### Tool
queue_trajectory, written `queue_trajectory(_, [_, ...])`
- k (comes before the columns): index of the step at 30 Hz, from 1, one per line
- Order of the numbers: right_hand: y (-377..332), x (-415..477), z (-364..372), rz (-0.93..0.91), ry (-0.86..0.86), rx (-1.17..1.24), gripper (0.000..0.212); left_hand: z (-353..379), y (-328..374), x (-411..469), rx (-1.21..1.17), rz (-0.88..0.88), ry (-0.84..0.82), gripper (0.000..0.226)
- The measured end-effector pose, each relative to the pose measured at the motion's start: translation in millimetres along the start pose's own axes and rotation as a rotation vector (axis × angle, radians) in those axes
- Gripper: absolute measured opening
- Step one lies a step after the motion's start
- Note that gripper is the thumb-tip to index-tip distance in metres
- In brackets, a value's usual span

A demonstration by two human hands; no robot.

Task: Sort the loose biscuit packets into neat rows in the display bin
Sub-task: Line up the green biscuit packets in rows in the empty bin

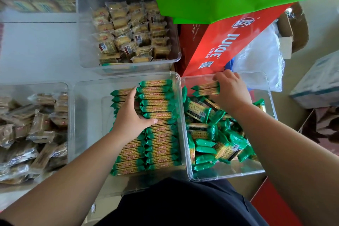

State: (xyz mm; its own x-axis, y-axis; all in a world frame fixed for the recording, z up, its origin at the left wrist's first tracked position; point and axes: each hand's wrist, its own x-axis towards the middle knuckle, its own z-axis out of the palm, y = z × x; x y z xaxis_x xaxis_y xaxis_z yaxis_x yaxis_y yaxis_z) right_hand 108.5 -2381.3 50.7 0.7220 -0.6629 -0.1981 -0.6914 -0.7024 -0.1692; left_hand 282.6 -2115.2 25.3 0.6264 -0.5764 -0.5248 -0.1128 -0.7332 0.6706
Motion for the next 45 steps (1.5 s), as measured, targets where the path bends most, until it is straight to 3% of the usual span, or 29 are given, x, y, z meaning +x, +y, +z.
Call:
queue_trajectory(5, [5,-6,1,-0.028,-0.026,-0.110,0.039,0,2,0,0.005,0.002,-0.056,0.119])
queue_trajectory(14, [-15,-51,-32,-0.135,0.206,0.238,0.040,6,-4,0,-0.065,-0.034,0.013,0.117])
queue_trajectory(18, [-60,-70,-43,-0.348,0.035,0.372,0.046,-1,-5,3,-0.076,-0.061,-0.020,0.117])
queue_trajectory(21, [-90,-75,-28,-0.476,-0.151,0.343,0.051,-10,-8,0,-0.272,-0.114,-0.114,0.101])
queue_trajectory(27, [-123,-78,25,-0.518,-0.111,-0.080,0.046,-16,-20,-20,-0.695,-0.167,-0.163,0.041])
queue_trajectory(29, [-126,-78,35,-0.496,-0.047,-0.175,0.047,-13,-24,-28,-0.612,-0.125,-0.191,0.049])
queue_trajectory(33, [-128,-78,40,-0.394,0.048,-0.207,0.053,1,-29,-43,-0.113,0.023,-0.069,0.097])
queue_trajectory(37, [-117,-79,26,-0.445,0.073,-0.046,0.064,13,-22,-41,-0.057,0.088,0.032,0.090])
queue_trajectory(39, [-101,-76,12,-0.375,0.133,0.070,0.062,16,-20,-37,-0.038,0.077,0.052,0.088])
queue_trajectory(41, [-74,-68,-1,-0.189,0.236,0.086,0.056,17,-20,-34,-0.021,0.053,0.075,0.092])
queue_trajectory(43, [-34,-60,-13,0.113,0.236,0.008,0.057,19,-19,-34,-0.023,0.033,0.093,0.096])
queue_trajectory(45, [11,-59,-21,0.423,0.117,-0.046,0.069,22,-17,-36,-0.017,0.027,0.113,0.099])
